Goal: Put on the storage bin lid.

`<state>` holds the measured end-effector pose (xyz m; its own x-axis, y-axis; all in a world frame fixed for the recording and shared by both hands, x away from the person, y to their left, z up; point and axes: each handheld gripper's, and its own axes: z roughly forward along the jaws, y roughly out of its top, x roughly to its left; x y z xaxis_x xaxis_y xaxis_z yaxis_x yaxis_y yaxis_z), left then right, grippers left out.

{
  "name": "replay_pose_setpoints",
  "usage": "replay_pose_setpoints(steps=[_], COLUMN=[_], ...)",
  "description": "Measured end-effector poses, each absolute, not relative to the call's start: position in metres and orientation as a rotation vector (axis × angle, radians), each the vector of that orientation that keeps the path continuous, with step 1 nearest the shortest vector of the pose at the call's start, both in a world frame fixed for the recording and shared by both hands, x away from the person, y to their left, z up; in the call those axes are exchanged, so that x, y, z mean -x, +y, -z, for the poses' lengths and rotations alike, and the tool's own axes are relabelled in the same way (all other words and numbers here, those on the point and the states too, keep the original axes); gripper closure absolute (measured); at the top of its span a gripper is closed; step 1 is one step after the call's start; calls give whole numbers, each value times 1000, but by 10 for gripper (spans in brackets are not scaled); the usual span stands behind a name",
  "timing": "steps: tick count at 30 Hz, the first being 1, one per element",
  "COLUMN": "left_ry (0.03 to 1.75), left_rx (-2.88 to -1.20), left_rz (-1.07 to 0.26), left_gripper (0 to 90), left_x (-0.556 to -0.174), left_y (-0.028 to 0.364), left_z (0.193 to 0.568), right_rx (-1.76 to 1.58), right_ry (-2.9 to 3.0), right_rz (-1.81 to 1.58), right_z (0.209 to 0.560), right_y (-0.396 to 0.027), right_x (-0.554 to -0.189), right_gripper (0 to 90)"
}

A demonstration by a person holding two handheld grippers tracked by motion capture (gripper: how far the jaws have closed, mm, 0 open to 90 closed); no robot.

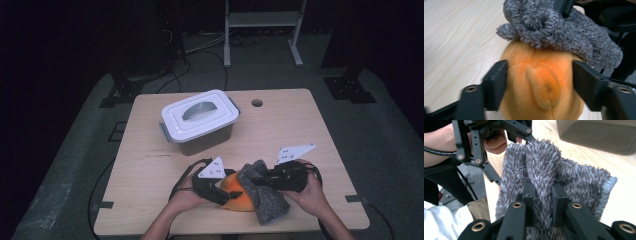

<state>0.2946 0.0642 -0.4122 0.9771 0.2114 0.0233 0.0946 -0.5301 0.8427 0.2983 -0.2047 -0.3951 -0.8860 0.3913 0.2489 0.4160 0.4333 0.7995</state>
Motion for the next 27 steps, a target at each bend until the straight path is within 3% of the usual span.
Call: replay_pose_setpoints(steps=[8,11,19,21,24,27], left_ry=[50,42,89,96,140,128], left_rx=[-2152,-2161,-2148,-2149,-2167,-2189], left_rz=[-212,-218,-184,-175,-160,-144], left_gripper=[355,383,381,353,197,116], left_x=[-286,-287,-291,-291,-291,-291], left_y=[51,60,77,74,65,55], left_z=[408,409,415,414,409,405], right_rx=[590,570,733,757,775,760], right_ry=[-2745,-2729,-2631,-2616,-2600,-2586], right_rz=[1444,1413,1441,1445,1462,1476], right_z=[362,368,390,395,399,401], right_y=[-181,-173,-210,-216,-219,-215], right_x=[-294,-300,-308,-307,-303,-300], right_gripper=[763,763,763,763,763,764])
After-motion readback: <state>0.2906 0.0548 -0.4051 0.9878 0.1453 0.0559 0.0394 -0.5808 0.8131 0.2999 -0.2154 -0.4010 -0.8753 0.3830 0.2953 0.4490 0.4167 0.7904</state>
